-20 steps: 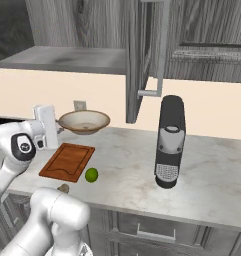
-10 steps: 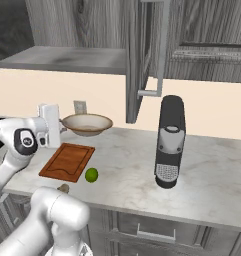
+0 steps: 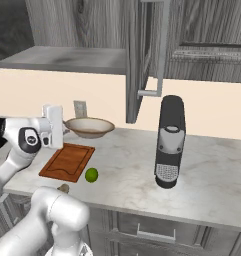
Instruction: Open the cabinet. Place the bowl and condiment on the counter. Then place the lime and garlic on the cutting board.
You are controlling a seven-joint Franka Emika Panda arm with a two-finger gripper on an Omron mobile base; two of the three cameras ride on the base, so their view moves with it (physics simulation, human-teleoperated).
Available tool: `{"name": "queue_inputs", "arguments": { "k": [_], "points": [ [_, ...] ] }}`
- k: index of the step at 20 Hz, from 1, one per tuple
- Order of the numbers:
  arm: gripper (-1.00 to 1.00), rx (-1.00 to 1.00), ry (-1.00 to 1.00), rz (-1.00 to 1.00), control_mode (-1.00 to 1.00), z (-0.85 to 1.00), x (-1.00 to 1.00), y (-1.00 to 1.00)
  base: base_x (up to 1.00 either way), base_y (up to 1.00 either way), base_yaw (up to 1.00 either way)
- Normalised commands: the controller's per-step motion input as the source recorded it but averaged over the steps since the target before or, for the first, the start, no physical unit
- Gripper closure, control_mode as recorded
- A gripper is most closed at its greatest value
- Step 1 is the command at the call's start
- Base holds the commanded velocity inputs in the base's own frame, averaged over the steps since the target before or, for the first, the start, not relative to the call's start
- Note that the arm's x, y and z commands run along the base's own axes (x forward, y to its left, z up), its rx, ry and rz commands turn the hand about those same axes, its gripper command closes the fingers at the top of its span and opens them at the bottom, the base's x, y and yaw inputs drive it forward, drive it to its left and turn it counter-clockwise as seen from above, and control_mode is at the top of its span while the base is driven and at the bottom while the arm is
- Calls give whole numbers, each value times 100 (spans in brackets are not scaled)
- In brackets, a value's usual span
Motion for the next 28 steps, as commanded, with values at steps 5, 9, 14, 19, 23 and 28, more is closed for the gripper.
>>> {"name": "queue_inputs", "arguments": {
  "k": [5, 9, 14, 19, 23, 28],
  "points": [
    [100, 16, -5, 0, -100, -17, 3, 0, 0, 0, 0],
    [100, 15, -11, 0, -100, -18, 6, -10, 0, 0, 0],
    [100, 14, -12, 0, -100, -25, 18, -22, 0, 0, 0],
    [100, 14, -8, 0, -100, -21, 21, -20, 0, 0, 0],
    [100, 12, -6, -3, -100, -3, 7, 0, 0, 0, 0],
    [100, 7, -4, -9, -100, 0, 0, 6, 0, 0, 0]
  ]
}}
